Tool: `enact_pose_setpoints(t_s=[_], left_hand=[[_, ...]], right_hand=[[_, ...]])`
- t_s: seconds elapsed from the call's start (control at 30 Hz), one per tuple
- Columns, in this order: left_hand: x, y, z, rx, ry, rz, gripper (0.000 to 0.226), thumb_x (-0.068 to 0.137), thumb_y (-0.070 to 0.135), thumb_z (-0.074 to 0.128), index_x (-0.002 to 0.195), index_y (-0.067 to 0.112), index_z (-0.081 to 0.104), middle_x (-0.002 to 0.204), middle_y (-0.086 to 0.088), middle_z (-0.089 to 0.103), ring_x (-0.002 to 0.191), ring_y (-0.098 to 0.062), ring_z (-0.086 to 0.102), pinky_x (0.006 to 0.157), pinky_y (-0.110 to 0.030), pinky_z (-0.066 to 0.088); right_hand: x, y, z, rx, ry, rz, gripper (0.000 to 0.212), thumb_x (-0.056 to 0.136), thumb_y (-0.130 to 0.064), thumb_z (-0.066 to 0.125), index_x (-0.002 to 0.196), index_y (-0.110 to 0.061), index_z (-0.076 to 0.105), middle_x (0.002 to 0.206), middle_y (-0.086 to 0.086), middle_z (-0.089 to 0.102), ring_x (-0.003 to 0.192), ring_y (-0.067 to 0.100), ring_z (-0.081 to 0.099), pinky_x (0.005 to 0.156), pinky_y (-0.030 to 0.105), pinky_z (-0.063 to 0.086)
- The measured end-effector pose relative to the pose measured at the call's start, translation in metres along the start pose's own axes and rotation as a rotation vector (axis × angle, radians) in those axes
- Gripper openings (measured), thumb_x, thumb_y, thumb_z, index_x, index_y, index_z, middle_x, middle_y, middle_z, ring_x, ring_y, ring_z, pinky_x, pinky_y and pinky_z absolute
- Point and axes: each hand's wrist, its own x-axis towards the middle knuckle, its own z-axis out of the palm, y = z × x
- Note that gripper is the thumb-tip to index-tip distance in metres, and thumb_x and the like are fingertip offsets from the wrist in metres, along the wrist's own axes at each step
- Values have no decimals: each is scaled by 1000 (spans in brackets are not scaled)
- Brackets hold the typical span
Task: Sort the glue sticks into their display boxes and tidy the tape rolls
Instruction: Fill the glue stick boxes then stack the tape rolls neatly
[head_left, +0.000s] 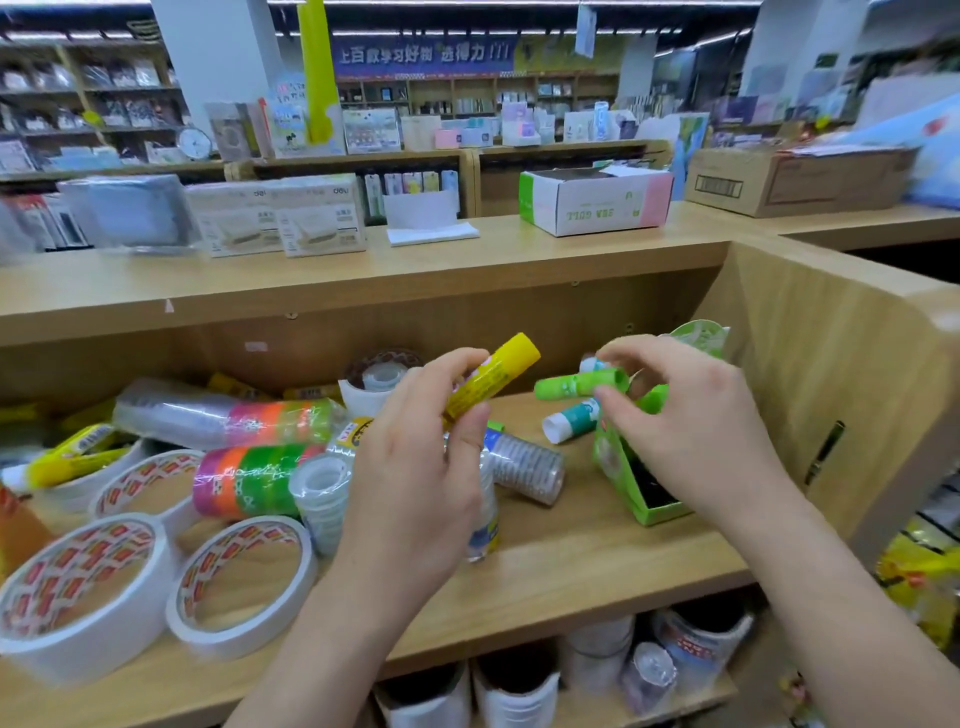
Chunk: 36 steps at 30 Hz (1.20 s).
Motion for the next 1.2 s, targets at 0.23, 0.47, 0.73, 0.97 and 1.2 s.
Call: enact_pose_setpoints(t_s=[0.23,0.47,0.73,0.97,1.2], left_hand=[[1,24,7,-129,9,23,18,79,33,70,97,29,66,79,15,61,67,-10,57,58,-24,47],[-6,40,42,-262,-168,10,12,93,40,54,95,28,55,89,18,67,74,-4,60,65,-20,45],[-7,50,91,-286,-261,-71,15,91,35,61,97,30,48,63,11,55,52,-6,46,51,-17,35],[8,53,105,-462,-151,-121,9,83,30,70,91,30,65,67,12,63,55,-4,52,55,-20,43],[24,58,102,-562,-119,-127,16,85,30,67,100,26,66,78,-5,70,54,-12,56,49,-20,42]], right_hand=[[-4,14,-31,940,149,382,19,84,-4,69,93,-20,67,91,6,69,87,17,67,63,25,54],[-5,42,-53,883,210,334,22,88,-1,64,89,-23,67,92,10,66,90,29,67,60,21,54],[-15,57,-52,1341,172,542,8,79,-8,62,85,-12,61,86,13,70,94,35,68,58,21,54],[-24,57,-41,1482,89,594,15,75,-8,62,83,-12,51,85,14,71,71,23,71,55,21,55],[-29,66,-31,1329,-114,529,24,73,-10,68,96,-7,60,94,19,72,85,33,71,65,27,57]])
